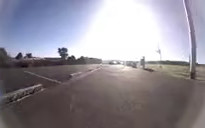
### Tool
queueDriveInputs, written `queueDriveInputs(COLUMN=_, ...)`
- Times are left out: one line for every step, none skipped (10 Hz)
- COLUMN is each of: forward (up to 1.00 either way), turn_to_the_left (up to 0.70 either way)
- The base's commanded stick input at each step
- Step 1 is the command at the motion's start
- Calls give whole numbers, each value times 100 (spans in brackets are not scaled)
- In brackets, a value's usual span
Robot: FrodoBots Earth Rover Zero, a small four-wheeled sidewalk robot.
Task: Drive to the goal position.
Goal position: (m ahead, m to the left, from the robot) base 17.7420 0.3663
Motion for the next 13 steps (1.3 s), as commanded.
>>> queueDriveInputs(forward=70, turn_to_the_left=-35)
queueDriveInputs(forward=70, turn_to_the_left=-35)
queueDriveInputs(forward=70, turn_to_the_left=-35)
queueDriveInputs(forward=70, turn_to_the_left=-35)
queueDriveInputs(forward=70, turn_to_the_left=0)
queueDriveInputs(forward=70, turn_to_the_left=0)
queueDriveInputs(forward=70, turn_to_the_left=0)
queueDriveInputs(forward=70, turn_to_the_left=0)
queueDriveInputs(forward=70, turn_to_the_left=0)
queueDriveInputs(forward=70, turn_to_the_left=0)
queueDriveInputs(forward=70, turn_to_the_left=0)
queueDriveInputs(forward=70, turn_to_the_left=0)
queueDriveInputs(forward=70, turn_to_the_left=0)
